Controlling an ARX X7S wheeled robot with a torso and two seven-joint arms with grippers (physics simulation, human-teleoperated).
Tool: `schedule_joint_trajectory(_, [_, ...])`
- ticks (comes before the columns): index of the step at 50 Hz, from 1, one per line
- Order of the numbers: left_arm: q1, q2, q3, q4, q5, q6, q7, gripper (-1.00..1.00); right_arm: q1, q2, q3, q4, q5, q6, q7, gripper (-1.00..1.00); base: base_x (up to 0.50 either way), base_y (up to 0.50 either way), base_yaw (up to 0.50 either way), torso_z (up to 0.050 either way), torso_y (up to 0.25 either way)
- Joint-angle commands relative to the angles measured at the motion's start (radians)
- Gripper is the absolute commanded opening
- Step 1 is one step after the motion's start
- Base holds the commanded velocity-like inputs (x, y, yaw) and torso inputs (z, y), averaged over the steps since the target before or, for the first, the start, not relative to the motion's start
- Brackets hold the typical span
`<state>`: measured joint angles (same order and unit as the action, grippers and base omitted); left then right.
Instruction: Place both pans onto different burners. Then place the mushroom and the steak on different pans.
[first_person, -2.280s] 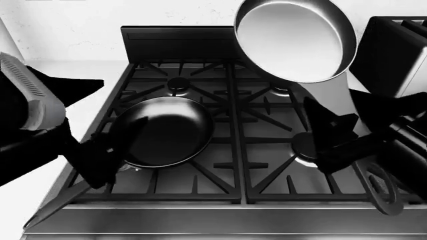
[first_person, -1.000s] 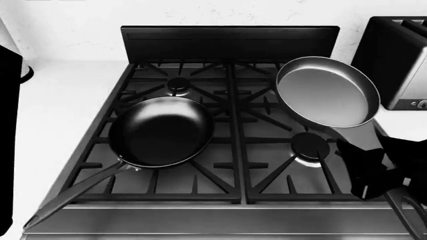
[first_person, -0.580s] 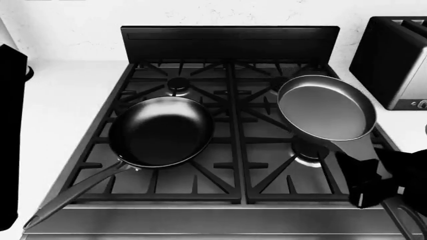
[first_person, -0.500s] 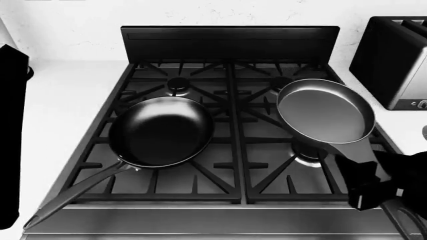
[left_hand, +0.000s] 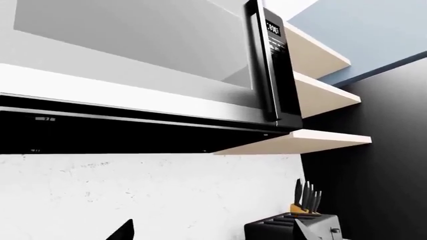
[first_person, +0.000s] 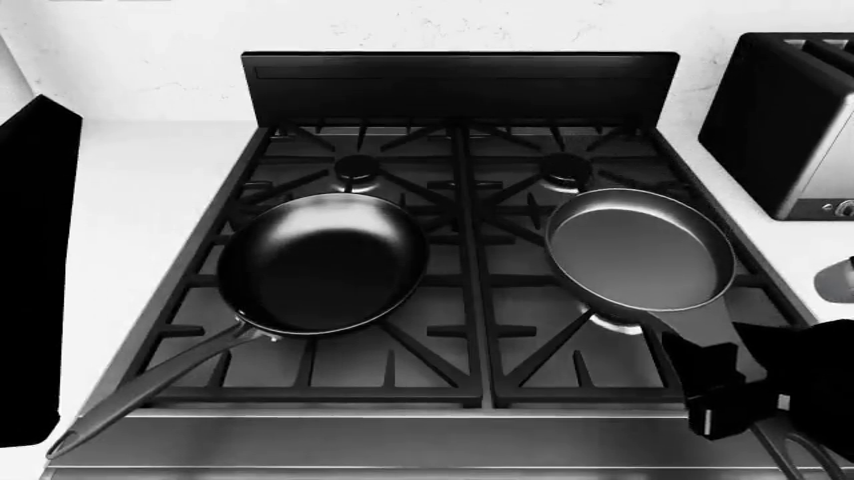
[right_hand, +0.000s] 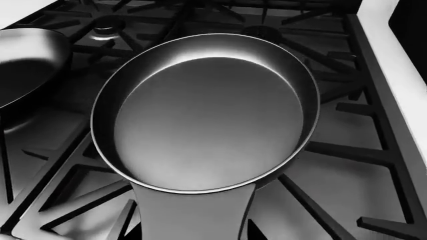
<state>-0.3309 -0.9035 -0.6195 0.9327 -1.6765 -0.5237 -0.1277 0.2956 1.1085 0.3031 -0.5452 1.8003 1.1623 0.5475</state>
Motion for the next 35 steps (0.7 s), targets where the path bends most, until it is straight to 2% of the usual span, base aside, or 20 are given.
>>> schedule_joint_trajectory(1, [-0.003, 0.002, 0.007, 0.0, 0.009, -0.004, 0.0, 1.0, 0.023, -0.001, -0.001, 0.006, -0.039, 0.003, -0.014, -1.0, 0.0, 0.0, 0.0, 0.0, 0.0])
schedule_joint_trajectory(35, [-0.004, 0.003, 0.002, 0.008, 0.008, -0.006, -0.002, 1.0, 0.049, 0.007, -0.089, 0.04, -0.049, 0.01, -0.008, -1.0, 0.0, 0.0, 0.0, 0.001, 0.001])
